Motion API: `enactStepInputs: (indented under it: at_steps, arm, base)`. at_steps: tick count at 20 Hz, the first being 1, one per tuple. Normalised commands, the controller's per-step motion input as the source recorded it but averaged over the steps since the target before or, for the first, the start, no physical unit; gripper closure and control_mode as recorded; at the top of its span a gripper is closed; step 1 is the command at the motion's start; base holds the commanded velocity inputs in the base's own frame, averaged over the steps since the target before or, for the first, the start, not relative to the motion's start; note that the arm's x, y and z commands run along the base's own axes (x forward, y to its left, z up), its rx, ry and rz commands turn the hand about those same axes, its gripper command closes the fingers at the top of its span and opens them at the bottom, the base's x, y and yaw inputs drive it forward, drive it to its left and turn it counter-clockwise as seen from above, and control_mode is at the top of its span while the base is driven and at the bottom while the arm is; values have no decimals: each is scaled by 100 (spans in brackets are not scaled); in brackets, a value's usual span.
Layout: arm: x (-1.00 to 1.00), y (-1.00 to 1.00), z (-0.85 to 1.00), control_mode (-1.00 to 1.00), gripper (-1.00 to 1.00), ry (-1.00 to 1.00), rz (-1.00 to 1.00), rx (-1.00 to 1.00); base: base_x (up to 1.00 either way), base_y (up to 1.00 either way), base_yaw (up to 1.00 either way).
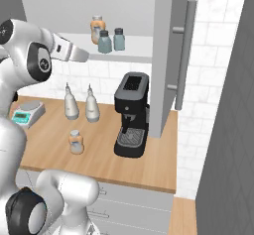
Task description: Put the shaker and condiment bottle from the counter next to their counterparts in the cabinet.
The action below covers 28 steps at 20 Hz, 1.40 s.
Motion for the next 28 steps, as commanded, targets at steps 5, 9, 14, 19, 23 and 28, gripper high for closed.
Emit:
enactStepInputs:
  at_steps: [5,9,14,19,23,28]
  arm:
    - [-93,30,-64,-100,-100,-4,12,-7]
    - [-62,32,-57,-100,-100,0,12,-5]
    - [-35,54,-61,-100,-100,3,5,-6]
    - [-28,48,-48,-100,-100,0,0,-3]
    - [-26,8,-21,-100,-100,0,-7,0]
    - [-22,0,-67,-100,-100,-3,-1,0]
  base:
    - [0,0,0]
    - [0,0,0]
    - [0,0,0]
    - [0,0,0]
    - [0,0,0]
    - [0,0,0]
